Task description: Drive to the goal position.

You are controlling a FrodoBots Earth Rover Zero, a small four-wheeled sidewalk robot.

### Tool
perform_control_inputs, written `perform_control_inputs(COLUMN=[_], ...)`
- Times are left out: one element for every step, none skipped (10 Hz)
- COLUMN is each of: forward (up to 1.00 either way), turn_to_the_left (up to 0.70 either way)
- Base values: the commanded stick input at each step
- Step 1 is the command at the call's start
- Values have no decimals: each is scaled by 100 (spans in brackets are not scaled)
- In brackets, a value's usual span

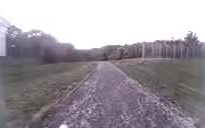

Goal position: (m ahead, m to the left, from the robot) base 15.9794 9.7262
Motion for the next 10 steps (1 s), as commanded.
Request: perform_control_inputs(forward=[50,50,50,50,50,50,50,50,50,50], turn_to_the_left=[0,0,0,0,0,0,0,0,0,0])
